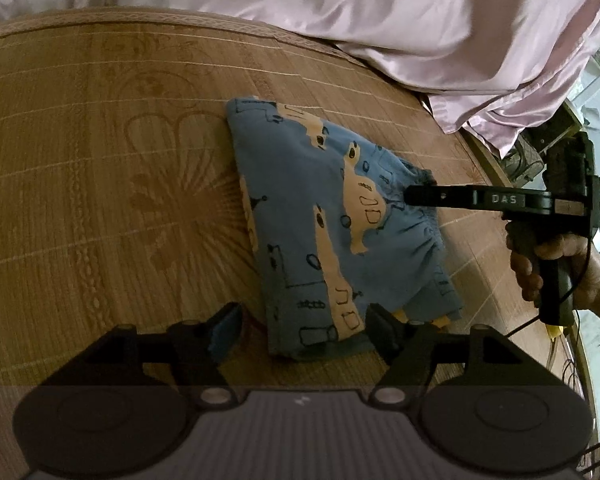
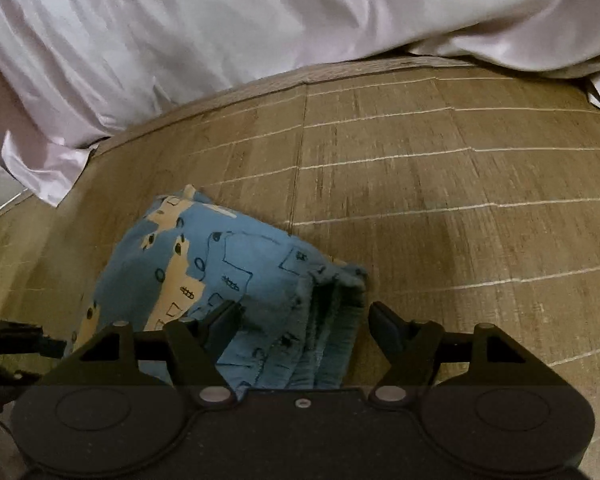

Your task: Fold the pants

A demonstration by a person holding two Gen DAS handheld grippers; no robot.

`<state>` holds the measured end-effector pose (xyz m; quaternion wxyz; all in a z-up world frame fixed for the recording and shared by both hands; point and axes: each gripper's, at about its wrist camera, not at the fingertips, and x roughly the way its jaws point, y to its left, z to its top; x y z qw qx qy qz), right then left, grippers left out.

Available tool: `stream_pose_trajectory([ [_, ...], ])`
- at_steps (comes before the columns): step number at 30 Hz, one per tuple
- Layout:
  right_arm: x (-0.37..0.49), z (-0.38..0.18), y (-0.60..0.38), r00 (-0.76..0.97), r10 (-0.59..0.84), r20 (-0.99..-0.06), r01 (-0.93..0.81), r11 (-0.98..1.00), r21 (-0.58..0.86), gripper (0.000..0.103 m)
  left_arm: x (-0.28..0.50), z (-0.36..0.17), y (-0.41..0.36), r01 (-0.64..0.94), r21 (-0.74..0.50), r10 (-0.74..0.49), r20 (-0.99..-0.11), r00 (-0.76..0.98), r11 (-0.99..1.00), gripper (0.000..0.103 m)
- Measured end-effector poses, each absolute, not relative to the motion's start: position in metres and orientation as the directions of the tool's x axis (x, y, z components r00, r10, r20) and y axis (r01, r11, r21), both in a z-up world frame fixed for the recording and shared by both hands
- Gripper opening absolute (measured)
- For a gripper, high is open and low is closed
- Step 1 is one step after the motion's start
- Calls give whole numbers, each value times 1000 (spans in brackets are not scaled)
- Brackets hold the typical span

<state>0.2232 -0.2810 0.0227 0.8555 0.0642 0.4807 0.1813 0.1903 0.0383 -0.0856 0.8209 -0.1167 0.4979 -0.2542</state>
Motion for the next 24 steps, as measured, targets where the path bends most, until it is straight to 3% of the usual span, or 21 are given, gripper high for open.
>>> stream_pose_trajectory([
  [7, 236, 12, -305, 477, 448, -756, -81, 879, 470, 75, 191, -85, 40, 261, -515, -577, -733, 361, 817, 80],
  [9, 234, 15, -303, 480, 425, -768, -89, 894, 440, 75, 190, -84, 40, 255, -513, -573, -733, 368, 820, 80],
  [11, 227, 21, -298, 497, 382, -779, -117, 919, 376, 67, 191, -85, 40, 248, -511, -568, -736, 369, 823, 80],
  [16, 199, 32, -288, 501, 359, -787, -204, 933, 296, 67, 193, -88, 44, 226, -515, -562, -739, 371, 827, 80],
  [18, 190, 32, -282, 489, 353, -798, -232, 934, 272, 62, 193, -88, 43, 229, -511, -559, -740, 374, 829, 81],
  [20, 183, 27, -276, 476, 333, -814, -237, 940, 245, 46, 192, -87, 43, 238, -502, -555, -742, 377, 832, 80],
  [21, 181, 24, -274, 474, 328, -817, -238, 941, 240, 44, 192, -87, 41, 243, -497, -553, -743, 377, 833, 80],
  [24, 175, 26, -271, 485, 322, -813, -249, 942, 224, 23, 191, -87, 39, 246, -500, -558, -742, 372, 830, 80],
])
